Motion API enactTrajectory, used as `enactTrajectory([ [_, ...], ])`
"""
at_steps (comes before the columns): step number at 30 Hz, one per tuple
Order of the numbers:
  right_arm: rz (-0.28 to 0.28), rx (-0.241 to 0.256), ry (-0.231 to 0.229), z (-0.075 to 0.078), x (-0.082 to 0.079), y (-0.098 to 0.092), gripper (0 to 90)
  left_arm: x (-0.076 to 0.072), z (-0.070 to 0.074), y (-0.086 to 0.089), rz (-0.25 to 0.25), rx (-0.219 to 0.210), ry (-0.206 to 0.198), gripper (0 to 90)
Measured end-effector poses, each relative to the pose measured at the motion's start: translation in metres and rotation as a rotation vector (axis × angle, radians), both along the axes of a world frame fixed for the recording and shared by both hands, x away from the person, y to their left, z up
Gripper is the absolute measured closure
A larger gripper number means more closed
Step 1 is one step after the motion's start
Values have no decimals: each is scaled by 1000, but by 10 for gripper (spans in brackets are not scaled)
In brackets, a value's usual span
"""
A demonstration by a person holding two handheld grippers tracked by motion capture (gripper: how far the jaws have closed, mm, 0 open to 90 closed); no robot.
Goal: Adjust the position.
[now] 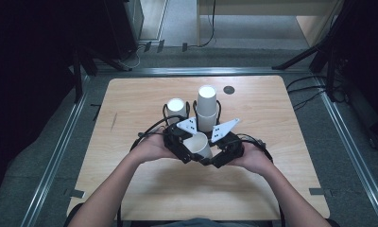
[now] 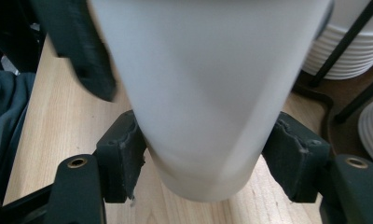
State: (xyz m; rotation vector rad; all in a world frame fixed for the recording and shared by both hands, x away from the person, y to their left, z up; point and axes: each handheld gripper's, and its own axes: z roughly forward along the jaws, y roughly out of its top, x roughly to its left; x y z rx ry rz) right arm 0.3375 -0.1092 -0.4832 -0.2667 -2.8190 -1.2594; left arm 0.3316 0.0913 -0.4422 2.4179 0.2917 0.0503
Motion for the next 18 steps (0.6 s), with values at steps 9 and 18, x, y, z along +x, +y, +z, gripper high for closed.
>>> enactTrajectory([
  [9, -25, 24, -1, 4, 2, -7, 332, 2, 0, 11, 78, -108, 20, 83],
  [18, -32, 47, 6, 7, 3, -9, 331, 1, -4, 18, 116, -212, 54, 85],
])
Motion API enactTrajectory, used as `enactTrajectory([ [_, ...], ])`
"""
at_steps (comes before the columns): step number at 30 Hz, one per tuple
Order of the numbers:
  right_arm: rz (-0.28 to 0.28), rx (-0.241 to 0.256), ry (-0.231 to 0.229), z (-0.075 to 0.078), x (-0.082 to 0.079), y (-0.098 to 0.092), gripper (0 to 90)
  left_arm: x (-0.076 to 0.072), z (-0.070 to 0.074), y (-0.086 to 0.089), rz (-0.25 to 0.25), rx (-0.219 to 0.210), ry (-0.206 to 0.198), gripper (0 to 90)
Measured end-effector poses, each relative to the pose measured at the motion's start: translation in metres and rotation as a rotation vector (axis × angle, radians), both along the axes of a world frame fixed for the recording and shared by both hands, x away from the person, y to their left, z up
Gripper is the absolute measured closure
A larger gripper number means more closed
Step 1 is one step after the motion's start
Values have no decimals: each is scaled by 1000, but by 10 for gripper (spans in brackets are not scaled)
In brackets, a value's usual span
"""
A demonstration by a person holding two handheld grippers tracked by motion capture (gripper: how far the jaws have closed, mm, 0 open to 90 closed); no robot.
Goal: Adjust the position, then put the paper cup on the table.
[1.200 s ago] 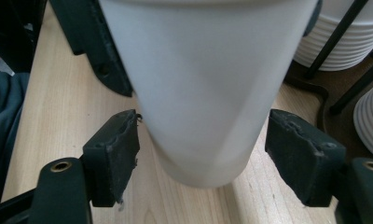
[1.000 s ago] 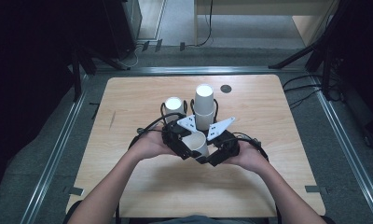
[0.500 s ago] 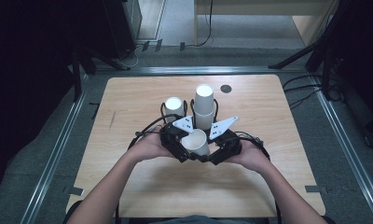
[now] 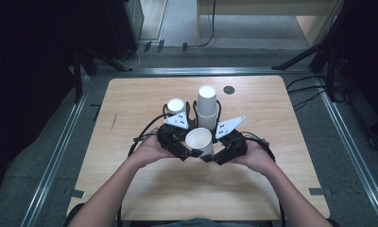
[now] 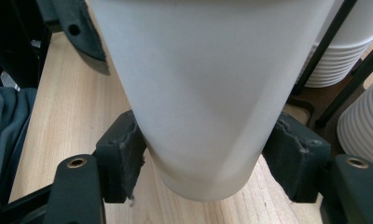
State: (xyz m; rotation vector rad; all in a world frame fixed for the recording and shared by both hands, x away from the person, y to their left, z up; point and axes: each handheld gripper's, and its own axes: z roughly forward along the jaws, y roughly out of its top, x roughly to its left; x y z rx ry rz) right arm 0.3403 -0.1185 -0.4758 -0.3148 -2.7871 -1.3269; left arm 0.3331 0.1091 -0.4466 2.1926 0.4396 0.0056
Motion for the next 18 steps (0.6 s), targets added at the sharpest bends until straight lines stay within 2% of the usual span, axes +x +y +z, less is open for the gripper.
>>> enactTrajectory([
  [8, 5, 19, 5, -1, 0, 2, 331, 0, -3, -6, -9, -65, 30, 91],
  [13, 10, 22, 12, -1, -1, 2, 330, -2, -3, -9, -7, -72, 20, 94],
  [15, 16, 18, 21, -1, -1, 3, 329, -2, -4, -9, -10, -82, 18, 141],
  [18, 18, 18, 22, -2, -1, 4, 329, -3, -6, -10, -14, -79, 14, 160],
])
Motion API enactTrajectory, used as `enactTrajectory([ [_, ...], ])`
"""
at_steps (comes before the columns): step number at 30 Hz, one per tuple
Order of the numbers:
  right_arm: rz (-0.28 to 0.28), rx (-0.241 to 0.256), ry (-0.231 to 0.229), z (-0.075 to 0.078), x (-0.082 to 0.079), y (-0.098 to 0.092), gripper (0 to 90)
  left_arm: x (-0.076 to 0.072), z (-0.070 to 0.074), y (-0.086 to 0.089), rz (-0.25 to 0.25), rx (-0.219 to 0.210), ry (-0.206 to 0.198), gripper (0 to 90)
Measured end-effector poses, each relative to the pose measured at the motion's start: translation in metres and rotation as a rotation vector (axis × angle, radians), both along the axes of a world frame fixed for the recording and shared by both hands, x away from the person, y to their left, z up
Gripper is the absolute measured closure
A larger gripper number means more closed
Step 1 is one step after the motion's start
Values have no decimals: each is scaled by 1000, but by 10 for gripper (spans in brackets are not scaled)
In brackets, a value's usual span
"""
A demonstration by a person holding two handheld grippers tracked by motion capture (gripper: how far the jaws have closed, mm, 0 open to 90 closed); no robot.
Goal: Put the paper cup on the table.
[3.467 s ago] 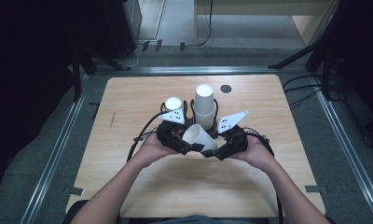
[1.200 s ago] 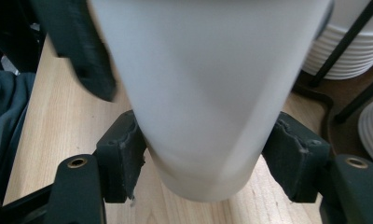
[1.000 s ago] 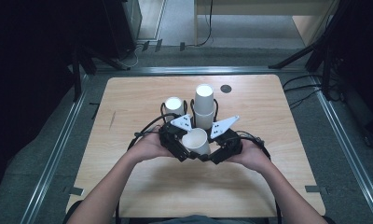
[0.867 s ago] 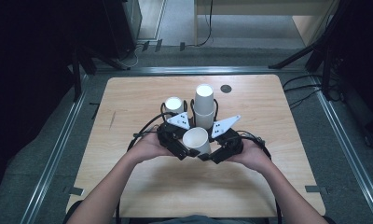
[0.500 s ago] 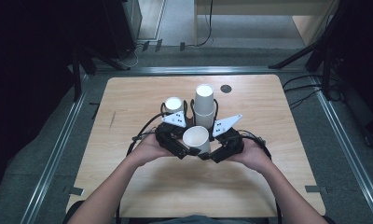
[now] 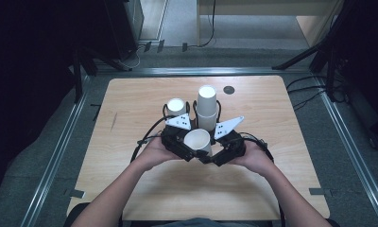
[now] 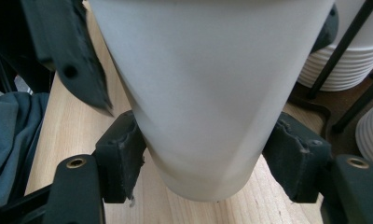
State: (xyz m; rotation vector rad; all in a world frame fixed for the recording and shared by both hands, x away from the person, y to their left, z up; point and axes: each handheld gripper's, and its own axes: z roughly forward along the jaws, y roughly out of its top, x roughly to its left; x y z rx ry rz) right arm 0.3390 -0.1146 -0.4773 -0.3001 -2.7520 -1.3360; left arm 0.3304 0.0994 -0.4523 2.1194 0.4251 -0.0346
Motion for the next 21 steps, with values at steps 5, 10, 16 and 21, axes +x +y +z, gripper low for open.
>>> enactTrajectory([
  [5, 0, 7, 7, 0, 0, 1, 331, -2, 1, 0, 3, 2, -32, 216],
  [10, -10, 2, 8, 1, -1, 0, 329, -2, 1, -1, -3, 25, -32, 265],
  [16, -7, -19, -5, -1, -2, 2, 327, -2, 0, -4, -17, 45, -34, 290],
  [21, -9, -16, 1, -1, -1, 1, 324, -1, 1, -3, -13, 37, -24, 302],
])
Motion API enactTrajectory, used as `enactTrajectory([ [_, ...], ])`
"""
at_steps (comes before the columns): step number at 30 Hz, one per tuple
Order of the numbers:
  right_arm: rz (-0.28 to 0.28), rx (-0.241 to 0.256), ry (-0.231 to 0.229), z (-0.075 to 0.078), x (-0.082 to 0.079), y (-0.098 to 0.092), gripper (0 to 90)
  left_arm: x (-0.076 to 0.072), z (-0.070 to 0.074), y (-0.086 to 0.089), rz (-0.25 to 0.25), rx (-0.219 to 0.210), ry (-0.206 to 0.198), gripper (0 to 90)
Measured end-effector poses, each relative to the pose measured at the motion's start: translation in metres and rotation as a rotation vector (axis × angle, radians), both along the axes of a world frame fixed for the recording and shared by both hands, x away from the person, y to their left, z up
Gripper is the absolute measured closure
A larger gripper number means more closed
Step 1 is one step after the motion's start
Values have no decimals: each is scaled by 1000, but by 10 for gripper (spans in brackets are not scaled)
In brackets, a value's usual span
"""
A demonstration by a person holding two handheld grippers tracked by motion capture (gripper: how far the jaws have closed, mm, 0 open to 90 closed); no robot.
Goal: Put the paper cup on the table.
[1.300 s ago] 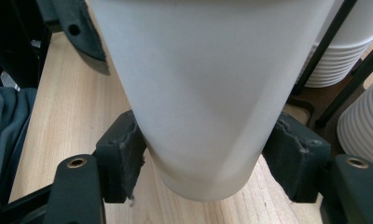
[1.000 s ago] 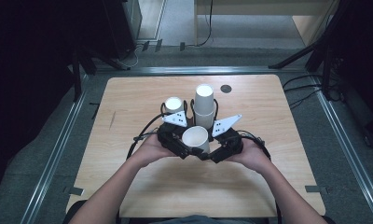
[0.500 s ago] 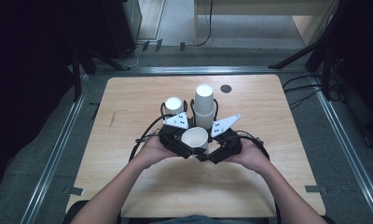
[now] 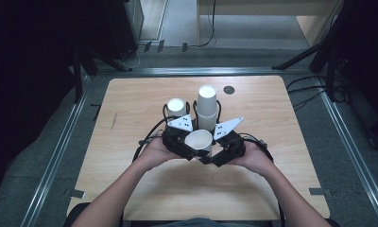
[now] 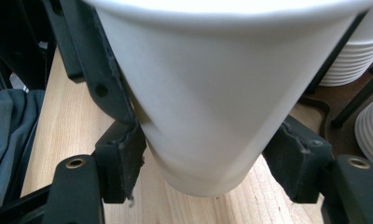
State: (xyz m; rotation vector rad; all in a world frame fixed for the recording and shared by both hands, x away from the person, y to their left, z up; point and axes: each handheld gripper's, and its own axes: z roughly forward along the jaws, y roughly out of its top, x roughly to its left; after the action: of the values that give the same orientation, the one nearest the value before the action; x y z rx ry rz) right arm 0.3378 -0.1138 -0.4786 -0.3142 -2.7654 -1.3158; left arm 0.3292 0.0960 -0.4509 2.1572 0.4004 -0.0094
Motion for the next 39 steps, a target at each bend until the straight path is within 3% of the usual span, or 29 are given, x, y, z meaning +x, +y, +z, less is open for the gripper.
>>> enactTrajectory([
  [9, -24, -9, -5, -2, 0, 0, 239, 2, 4, 8, 20, 1, 0, 302],
  [22, -71, -15, -18, 1, -1, -17, 233, 6, 4, 24, 39, 58, 11, 295],
  [26, -95, -13, -29, 1, 0, -22, 233, 6, 3, 29, 31, 88, 11, 293],
  [39, -179, -8, -64, 5, 4, -42, 233, 4, 1, 42, 27, 127, 12, 290],
])
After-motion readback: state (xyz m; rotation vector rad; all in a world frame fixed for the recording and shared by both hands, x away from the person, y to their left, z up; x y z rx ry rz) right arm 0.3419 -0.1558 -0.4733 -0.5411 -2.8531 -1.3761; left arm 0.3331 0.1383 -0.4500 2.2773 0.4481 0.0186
